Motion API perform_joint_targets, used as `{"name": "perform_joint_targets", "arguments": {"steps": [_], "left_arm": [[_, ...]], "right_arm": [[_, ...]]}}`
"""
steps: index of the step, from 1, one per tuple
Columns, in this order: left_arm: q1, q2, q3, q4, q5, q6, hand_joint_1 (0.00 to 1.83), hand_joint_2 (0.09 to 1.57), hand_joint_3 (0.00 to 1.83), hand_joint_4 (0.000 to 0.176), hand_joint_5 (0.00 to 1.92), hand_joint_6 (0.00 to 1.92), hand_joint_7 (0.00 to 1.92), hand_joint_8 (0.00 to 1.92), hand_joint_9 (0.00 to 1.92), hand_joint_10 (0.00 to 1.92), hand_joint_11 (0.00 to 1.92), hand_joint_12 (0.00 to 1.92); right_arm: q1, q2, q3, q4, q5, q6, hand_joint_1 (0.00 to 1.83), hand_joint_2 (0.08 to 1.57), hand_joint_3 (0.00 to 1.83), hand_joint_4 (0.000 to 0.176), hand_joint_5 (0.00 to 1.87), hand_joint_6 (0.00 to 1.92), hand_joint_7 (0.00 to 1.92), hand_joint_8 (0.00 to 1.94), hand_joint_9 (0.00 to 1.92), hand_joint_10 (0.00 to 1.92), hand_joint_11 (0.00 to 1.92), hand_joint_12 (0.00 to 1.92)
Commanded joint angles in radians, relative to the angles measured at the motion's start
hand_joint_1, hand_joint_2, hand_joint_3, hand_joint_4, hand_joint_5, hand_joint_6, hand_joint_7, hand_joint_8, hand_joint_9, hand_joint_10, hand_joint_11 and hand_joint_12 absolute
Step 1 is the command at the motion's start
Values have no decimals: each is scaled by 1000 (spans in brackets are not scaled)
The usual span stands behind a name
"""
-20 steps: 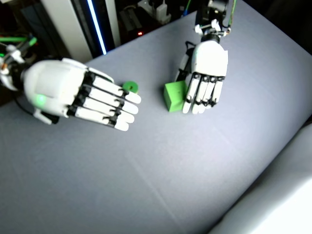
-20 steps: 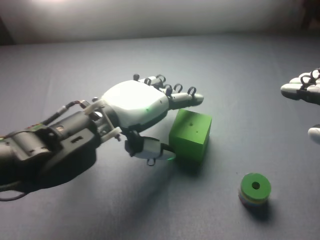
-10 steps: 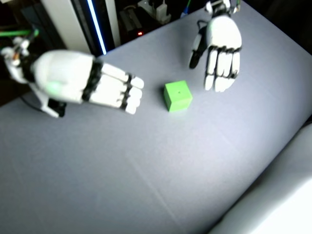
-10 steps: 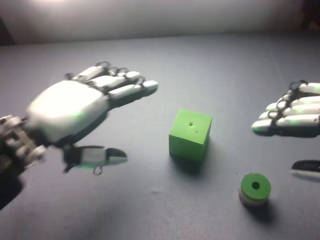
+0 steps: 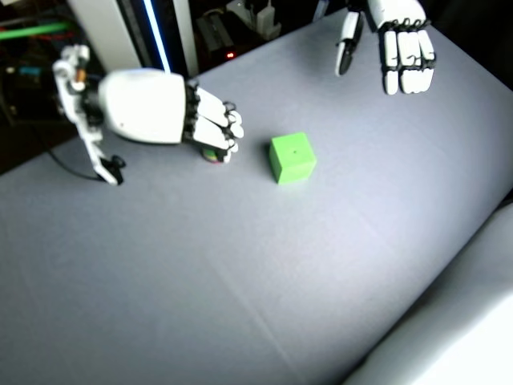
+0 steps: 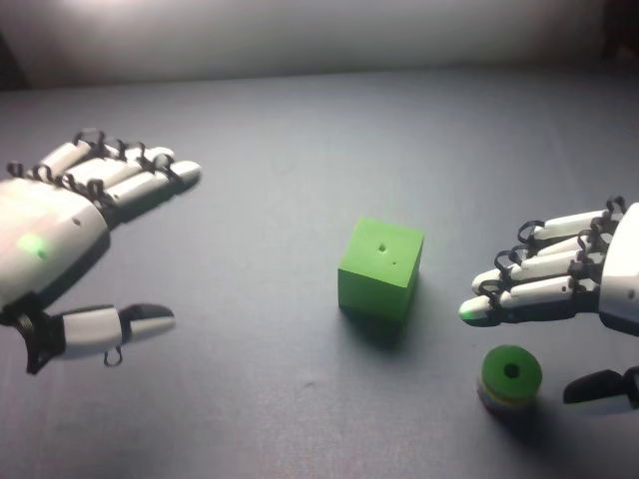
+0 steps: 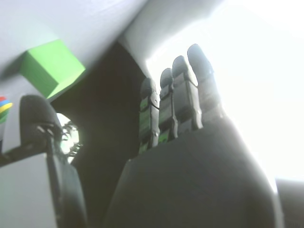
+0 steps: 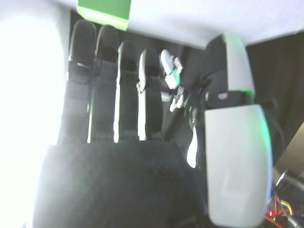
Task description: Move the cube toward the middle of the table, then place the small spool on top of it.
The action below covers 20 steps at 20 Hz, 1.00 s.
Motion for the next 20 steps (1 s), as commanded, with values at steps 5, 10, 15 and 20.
{"name": "perform_joint_targets", "arguments": {"steps": [5,10,15,20], "left_arm": [[18,11,-6,-37,-145,3,908,976,0,55,308,0,248,0,248,0,30,632],[22,12,-10,-40,-145,3,803,992,4,106,255,6,216,5,208,2,0,641],[22,12,-13,-40,-149,3,823,997,3,80,269,7,221,4,207,0,0,637],[22,12,-14,-38,-151,3,908,986,0,60,294,5,238,4,218,4,0,601]], "right_arm": [[56,-47,19,-38,-8,13,891,996,0,69,458,1,506,3,632,0,336,913],[59,-74,34,-44,-30,13,918,992,0,91,477,7,475,6,641,6,328,921],[66,-85,44,-44,-41,13,1032,976,0,76,549,2,631,11,830,59,439,1039],[68,-95,47,-46,-47,13,1084,975,0,58,628,4,764,4,868,502,581,1297]]}}
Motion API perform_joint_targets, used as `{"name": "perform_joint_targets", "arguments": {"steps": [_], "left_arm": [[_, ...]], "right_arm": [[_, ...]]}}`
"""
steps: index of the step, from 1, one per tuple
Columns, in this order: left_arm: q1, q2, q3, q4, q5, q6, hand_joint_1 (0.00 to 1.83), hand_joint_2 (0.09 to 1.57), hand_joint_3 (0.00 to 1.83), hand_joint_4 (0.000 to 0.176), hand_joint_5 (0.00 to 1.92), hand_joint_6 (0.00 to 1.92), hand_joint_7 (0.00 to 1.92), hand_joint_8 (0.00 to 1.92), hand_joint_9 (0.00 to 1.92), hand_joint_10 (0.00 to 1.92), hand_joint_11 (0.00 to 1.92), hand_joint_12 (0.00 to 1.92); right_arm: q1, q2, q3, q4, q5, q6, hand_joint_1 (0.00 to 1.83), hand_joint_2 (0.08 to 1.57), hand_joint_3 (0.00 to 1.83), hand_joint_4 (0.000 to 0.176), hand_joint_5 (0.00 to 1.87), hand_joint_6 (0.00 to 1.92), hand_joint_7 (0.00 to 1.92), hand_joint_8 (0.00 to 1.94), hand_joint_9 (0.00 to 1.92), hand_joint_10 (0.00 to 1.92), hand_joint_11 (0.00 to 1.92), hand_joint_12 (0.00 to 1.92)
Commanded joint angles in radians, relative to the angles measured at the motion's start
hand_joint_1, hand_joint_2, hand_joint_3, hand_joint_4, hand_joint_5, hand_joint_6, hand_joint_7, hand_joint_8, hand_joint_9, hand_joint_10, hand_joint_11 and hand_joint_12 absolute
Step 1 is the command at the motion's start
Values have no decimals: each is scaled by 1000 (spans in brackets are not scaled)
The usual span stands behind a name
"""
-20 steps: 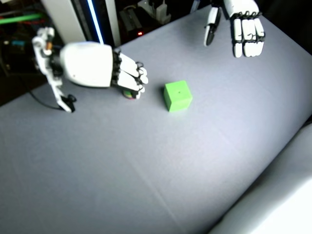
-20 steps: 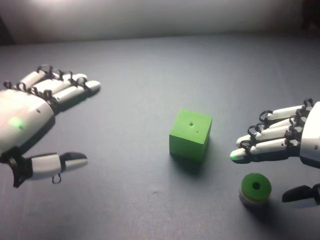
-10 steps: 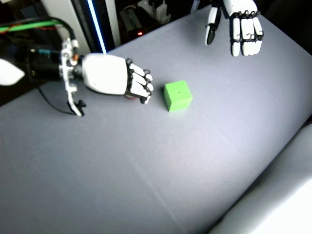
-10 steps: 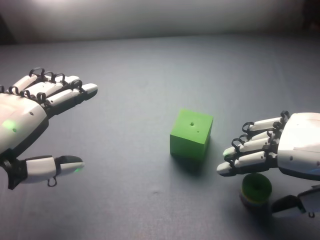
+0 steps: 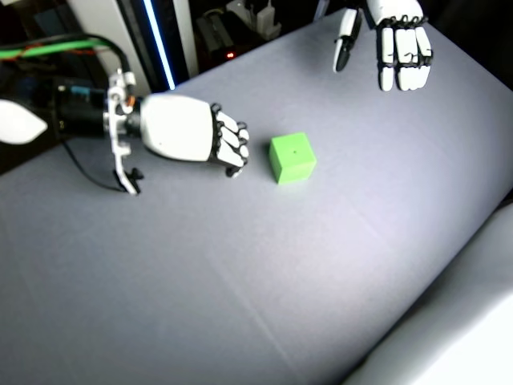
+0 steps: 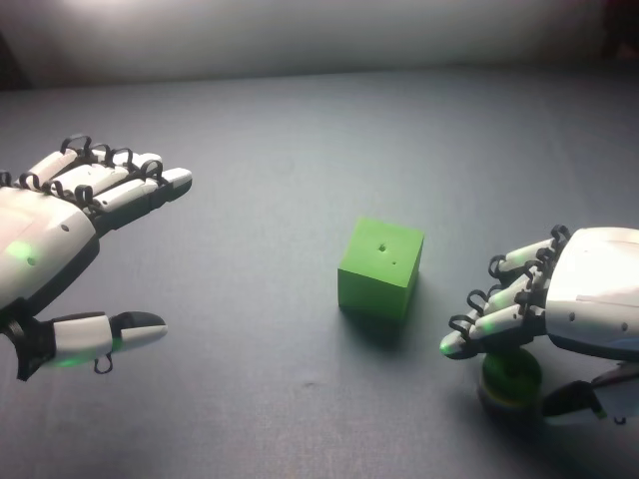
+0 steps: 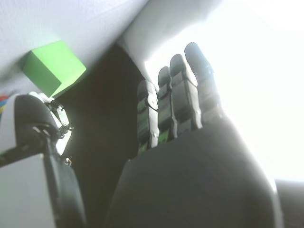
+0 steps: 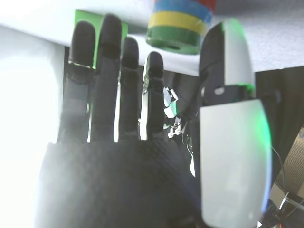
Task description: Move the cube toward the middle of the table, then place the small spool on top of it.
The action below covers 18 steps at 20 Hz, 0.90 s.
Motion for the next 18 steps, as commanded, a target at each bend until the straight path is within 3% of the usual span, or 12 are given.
{"name": "perform_joint_targets", "arguments": {"steps": [1,2,5,6,7,8,9,10,11,16,17,18], "left_arm": [[-5,7,-2,6,-127,2,902,985,0,49,301,1,248,0,236,2,0,646],[-5,7,-3,6,-128,2,895,991,1,46,300,1,246,1,233,1,0,616],[-4,7,-4,7,-131,2,885,996,2,45,299,0,239,0,223,1,0,585],[-4,7,-5,7,-131,2,880,996,0,52,311,0,251,0,242,1,0,624],[-4,7,-5,7,-131,2,880,996,0,52,311,0,251,0,242,1,0,624],[-3,7,-5,7,-132,2,865,998,1,62,316,1,257,2,245,1,0,640],[-2,7,-6,7,-132,2,882,1006,2,71,311,0,250,0,230,0,0,612],[-2,7,-6,7,-132,2,880,1006,2,80,314,1,248,0,229,0,0,610],[-1,7,-6,7,-132,1,864,1007,0,92,315,0,254,0,246,1,0,657],[3,7,-5,6,-133,1,840,1009,2,102,305,0,251,1,249,2,0,704],[4,7,-5,5,-133,0,878,1006,0,105,314,3,247,1,233,1,0,650],[5,7,-5,5,-133,0,878,1006,0,105,314,3,247,1,233,1,0,650]], "right_arm": [[14,-1,3,25,99,5,1097,977,1,32,679,6,826,17,854,696,661,1325],[14,-1,3,25,99,5,1112,996,1,0,783,6,940,48,925,1148,980,1551],[14,-1,5,25,98,5,1148,1000,1,0,843,8,1010,70,1000,1329,1089,1622],[14,-1,5,25,97,5,1168,1012,0,0,888,6,840,712,1006,1683,1149,1872],[14,-1,5,25,96,5,1168,1012,0,0,888,6,840,712,1006,1683,1149,1872],[14,-1,6,25,94,5,1200,1007,0,0,915,4,757,935,993,1754,1145,1911],[14,-2,7,25,93,5,1228,1136,6,0,903,1017,855,1157,1028,1753,1171,1896],[14,-2,8,25,93,5,1247,1154,2,0,901,871,898,1321,1043,1596,1141,1762],[14,-4,10,26,92,5,1179,1124,6,0,951,962,771,1394,985,1712,1110,1844],[14,-4,19,41,95,5,1166,1119,1,0,970,981,752,1518,957,1785,1083,1813],[18,-4,24,51,104,5,1249,1154,0,0,989,710,863,1433,991,1422,1022,1541],[23,-4,29,63,114,5,1249,1154,0,0,989,710,863,1433,991,1422,1022,1541]]}}
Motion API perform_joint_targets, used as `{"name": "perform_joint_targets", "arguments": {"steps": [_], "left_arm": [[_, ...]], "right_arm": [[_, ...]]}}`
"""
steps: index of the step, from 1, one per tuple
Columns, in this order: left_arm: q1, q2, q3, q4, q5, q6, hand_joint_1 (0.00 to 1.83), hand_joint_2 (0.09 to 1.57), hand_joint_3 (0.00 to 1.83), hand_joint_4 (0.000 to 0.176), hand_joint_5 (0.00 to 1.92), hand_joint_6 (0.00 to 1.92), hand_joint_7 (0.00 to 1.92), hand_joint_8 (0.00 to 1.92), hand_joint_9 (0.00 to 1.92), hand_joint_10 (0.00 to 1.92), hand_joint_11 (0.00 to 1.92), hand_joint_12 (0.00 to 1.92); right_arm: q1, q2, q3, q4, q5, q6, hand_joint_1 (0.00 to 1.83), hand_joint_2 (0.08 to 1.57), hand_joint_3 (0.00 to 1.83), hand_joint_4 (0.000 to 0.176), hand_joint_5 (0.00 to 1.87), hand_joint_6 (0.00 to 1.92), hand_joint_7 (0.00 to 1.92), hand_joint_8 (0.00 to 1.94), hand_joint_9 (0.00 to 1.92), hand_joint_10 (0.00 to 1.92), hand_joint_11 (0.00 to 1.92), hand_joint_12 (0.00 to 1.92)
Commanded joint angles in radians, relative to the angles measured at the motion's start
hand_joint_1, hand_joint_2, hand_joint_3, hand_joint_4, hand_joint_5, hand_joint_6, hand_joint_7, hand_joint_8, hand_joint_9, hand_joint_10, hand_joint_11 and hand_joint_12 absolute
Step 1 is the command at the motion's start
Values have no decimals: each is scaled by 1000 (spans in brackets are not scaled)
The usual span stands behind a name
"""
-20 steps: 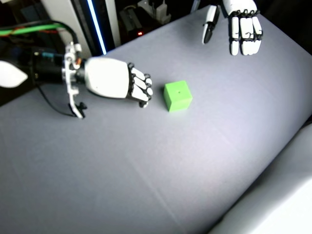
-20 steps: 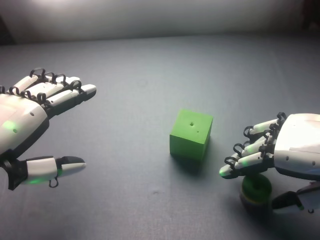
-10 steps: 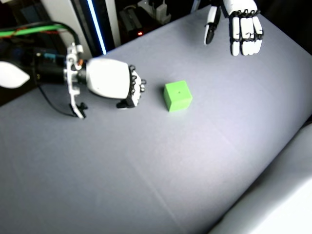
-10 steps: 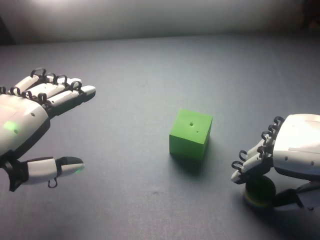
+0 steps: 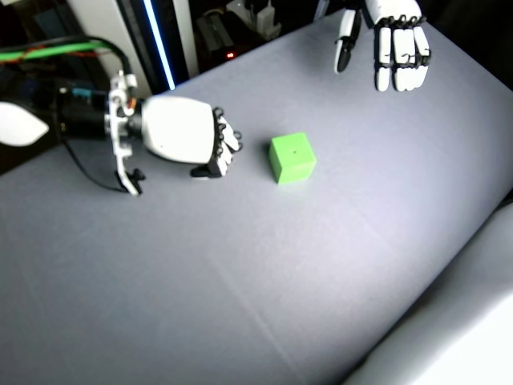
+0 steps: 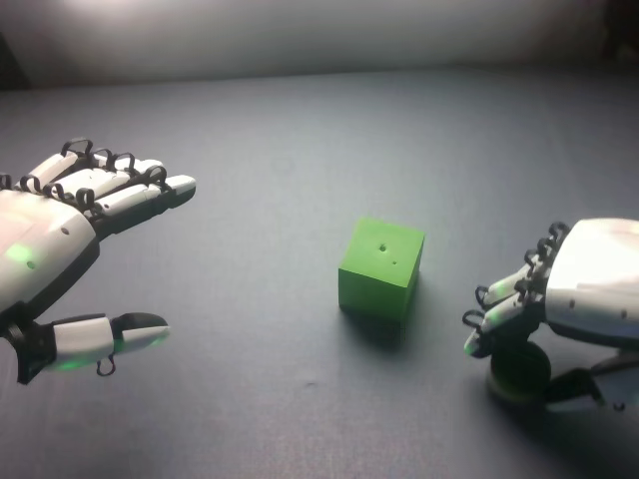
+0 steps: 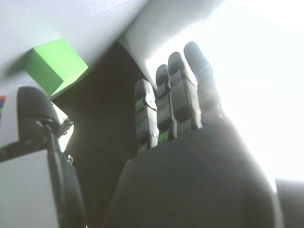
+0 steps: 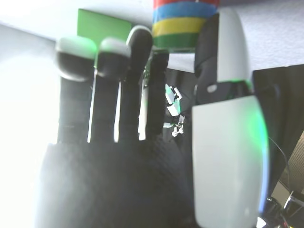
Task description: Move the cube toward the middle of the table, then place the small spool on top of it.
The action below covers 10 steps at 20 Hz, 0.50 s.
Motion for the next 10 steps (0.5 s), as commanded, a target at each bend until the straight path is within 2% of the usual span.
{"name": "perform_joint_targets", "arguments": {"steps": [1,2,3,4,5,6,7,8,9,10], "left_arm": [[-5,7,1,5,-122,-1,886,1008,1,104,311,0,252,1,238,1,0,674],[-4,7,1,5,-122,-1,872,1008,1,112,314,2,256,2,239,2,0,673],[-2,7,1,5,-123,-2,872,1008,1,112,314,2,256,2,239,2,0,673],[-2,7,1,5,-123,-3,863,1009,1,107,316,1,256,1,245,3,1,685],[-1,6,1,5,-123,-3,857,1016,3,110,312,0,243,1,227,3,0,644],[0,6,1,4,-123,-4,880,1015,2,108,309,0,239,1,221,2,0,632],[0,6,1,4,-123,-4,880,1015,2,108,309,0,239,1,221,2,0,632],[1,6,1,4,-123,-4,893,1014,1,114,311,1,241,2,222,2,0,630],[2,6,1,3,-125,-5,879,1020,2,119,308,0,241,0,214,0,0,593],[3,5,1,2,-125,-6,854,1023,2,124,306,0,238,0,207,0,0,556]], "right_arm": [[18,3,7,39,111,-3,1257,1147,0,0,1023,641,872,1419,987,1368,1012,1495],[27,3,12,49,119,-3,1251,1156,0,0,1041,618,824,1483,969,1535,1035,1681],[38,3,17,56,126,-5,1251,1156,0,0,1041,618,824,1483,969,1535,1035,1681],[48,3,22,64,133,-10,1183,1124,5,0,989,903,732,1596,920,1793,1048,1902],[62,3,25,74,139,-19,1172,1114,2,0,989,944,691,1701,896,1895,1065,1917],[73,2,28,85,145,-30,1162,1127,2,0,959,1002,693,1671,845,1880,972,1920],[84,0,32,96,150,-40,1162,1127,2,0,959,1002,693,1671,845,1880,972,1920],[99,-6,40,102,154,-42,1227,1166,2,0,932,864,814,1516,842,1590,828,1811],[116,-16,51,107,154,-42,1261,1100,0,0,994,793,1063,1064,967,1040,756,1514],[135,-29,65,112,154,-42,1256,1083,0,0,995,836,1121,909,1009,802,707,1414]]}}
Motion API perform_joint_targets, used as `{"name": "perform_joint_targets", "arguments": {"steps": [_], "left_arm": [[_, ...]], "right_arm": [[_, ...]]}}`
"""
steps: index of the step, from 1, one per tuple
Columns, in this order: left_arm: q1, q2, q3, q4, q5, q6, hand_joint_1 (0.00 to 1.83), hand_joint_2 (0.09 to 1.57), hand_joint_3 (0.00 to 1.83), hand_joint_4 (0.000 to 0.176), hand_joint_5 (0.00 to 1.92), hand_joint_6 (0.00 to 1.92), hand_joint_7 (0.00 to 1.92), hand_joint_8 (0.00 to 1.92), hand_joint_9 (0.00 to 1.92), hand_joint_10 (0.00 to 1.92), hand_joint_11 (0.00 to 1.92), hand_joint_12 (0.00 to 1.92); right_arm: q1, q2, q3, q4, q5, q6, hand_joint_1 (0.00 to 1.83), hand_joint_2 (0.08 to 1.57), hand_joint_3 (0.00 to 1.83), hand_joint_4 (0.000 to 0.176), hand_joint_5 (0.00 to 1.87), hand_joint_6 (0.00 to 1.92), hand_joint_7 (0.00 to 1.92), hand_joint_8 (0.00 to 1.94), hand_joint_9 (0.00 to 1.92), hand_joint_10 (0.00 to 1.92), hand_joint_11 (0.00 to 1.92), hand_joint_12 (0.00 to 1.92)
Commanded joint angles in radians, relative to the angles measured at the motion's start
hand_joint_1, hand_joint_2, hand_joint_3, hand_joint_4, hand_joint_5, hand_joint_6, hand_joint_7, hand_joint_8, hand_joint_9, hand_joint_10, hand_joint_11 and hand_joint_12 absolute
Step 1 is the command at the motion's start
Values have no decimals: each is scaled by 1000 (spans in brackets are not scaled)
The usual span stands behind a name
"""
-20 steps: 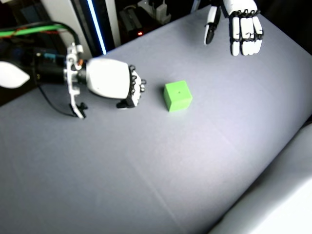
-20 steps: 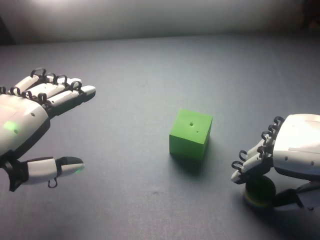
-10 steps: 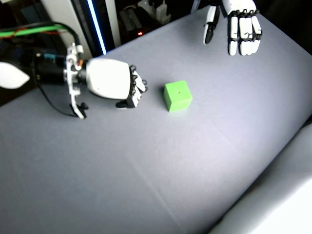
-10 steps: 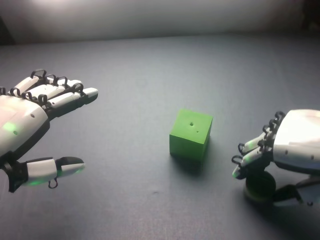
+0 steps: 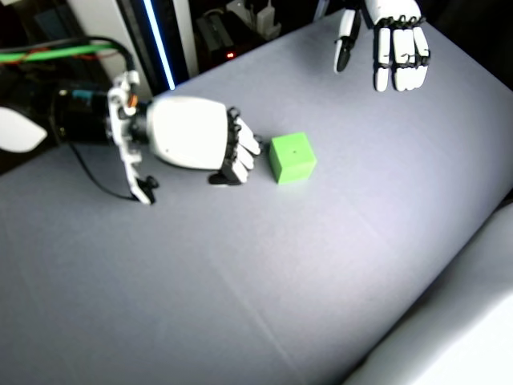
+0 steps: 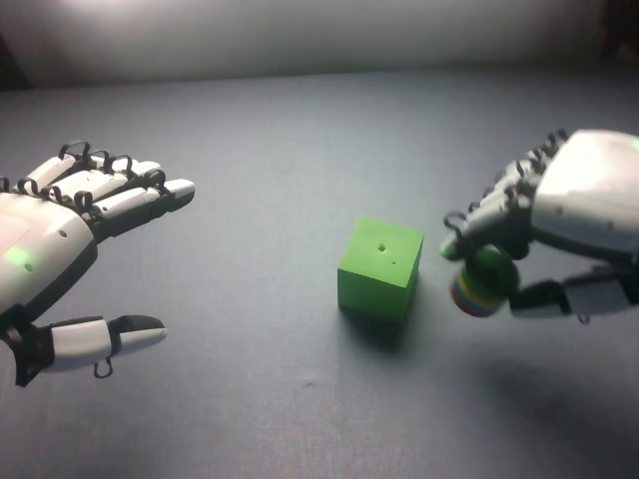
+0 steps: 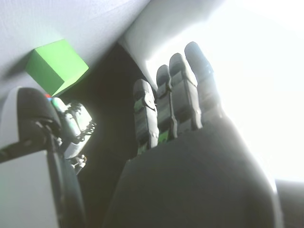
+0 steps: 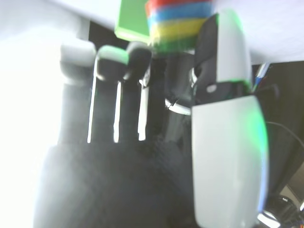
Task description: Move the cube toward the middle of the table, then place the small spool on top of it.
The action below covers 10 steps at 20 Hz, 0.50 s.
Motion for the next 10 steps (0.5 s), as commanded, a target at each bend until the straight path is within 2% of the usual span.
{"name": "perform_joint_targets", "arguments": {"steps": [1,2,3,4,5,6,7,8,9,10], "left_arm": [[-1,5,1,4,-123,-3,856,1014,0,126,315,2,248,2,219,3,0,590],[-1,5,1,4,-123,-3,856,1014,0,126,315,2,248,2,219,3,0,590],[-1,5,1,3,-123,-3,825,1008,0,121,317,1,256,2,230,4,0,650],[0,5,1,2,-123,-4,825,1008,0,121,317,1,256,2,230,4,0,650],[0,4,1,2,-123,-4,790,1013,1,131,303,0,249,1,219,2,0,636],[1,4,1,2,-123,-4,830,1006,0,119,317,6,261,6,228,6,0,632],[1,4,1,2,-123,-4,862,1004,0,110,318,3,264,4,235,6,0,653],[1,4,1,2,-123,-4,894,999,0,104,319,3,266,4,243,7,0,663],[1,3,1,2,-123,-4,888,997,0,104,323,1,282,1,271,5,0,750],[1,3,1,2,-123,-4,881,1002,1,94,330,1,288,0,285,4,0,804]], "right_arm": [[22,-8,7,30,116,0,1244,1080,0,0,989,934,1145,762,1025,555,663,1281],[38,-18,16,31,116,0,1244,1080,0,0,989,934,1145,762,1025,555,663,1281],[55,-27,23,31,116,0,1376,1099,1,0,972,809,1059,956,904,1183,704,1349],[71,-38,31,31,116,0,1376,1099,1,0,972,809,1059,956,904,1183,704,1349],[86,-50,41,31,115,0,1370,1086,1,0,1010,721,1081,996,935,1178,660,1448],[97,-62,49,31,115,0,1262,1087,2,0,990,980,1104,779,880,818,504,1403],[110,-74,60,31,114,0,1243,1073,0,21,1045,896,1111,776,913,705,510,1436],[124,-87,71,32,107,0,1240,1070,0,29,1053,872,1114,793,944,685,559,1442],[137,-97,80,32,97,0,1246,1067,0,4,1037,866,1149,773,1010,667,662,1375],[153,-110,91,32,90,0,1360,1064,2,0,1011,883,1175,676,976,1013,731,1307]]}}
